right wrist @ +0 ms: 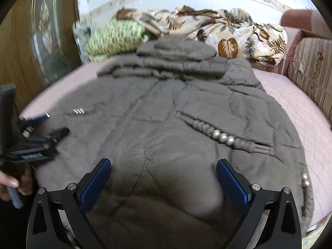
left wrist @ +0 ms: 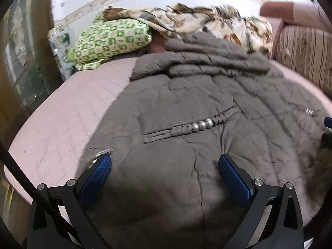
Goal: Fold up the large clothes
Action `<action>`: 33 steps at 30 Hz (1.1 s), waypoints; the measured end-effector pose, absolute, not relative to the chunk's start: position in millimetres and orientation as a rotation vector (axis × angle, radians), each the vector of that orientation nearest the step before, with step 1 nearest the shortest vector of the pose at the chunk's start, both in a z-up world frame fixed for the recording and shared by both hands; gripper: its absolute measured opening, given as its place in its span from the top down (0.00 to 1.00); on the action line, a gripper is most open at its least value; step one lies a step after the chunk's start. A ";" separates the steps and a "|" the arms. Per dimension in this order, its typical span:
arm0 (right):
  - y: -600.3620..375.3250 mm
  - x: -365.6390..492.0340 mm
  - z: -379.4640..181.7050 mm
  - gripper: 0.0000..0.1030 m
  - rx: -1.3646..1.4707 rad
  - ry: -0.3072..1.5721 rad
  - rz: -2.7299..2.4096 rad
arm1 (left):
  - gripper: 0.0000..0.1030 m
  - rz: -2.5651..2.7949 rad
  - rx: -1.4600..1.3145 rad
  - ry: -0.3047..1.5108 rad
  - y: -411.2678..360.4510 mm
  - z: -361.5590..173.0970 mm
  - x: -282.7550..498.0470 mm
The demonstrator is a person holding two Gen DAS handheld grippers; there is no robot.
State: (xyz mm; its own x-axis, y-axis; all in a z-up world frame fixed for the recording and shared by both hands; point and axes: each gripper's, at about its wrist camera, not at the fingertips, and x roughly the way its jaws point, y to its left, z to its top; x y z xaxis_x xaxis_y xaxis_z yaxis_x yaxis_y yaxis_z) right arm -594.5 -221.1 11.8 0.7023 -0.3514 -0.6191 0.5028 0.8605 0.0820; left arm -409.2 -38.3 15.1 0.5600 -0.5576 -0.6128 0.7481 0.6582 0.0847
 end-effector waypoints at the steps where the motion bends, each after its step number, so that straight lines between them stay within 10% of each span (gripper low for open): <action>1: -222.9 -607.8 21.6 0.01 0.279 0.587 -0.487 | 0.00 -0.788 0.323 0.586 -28.3 21.8 -409.3; 14: -354.3 -795.1 35.6 0.01 0.889 0.377 -0.778 | 0.01 -0.657 -0.034 0.930 76.0 21.7 -331.7; 22: -365.7 -778.9 0.7 0.20 1.087 0.448 -0.609 | 0.14 -0.723 -0.116 1.047 75.2 -1.2 -326.0; 33: -335.1 -733.4 -23.6 0.21 1.103 0.564 -0.527 | 0.14 -0.788 -0.140 1.095 61.6 -17.7 -348.8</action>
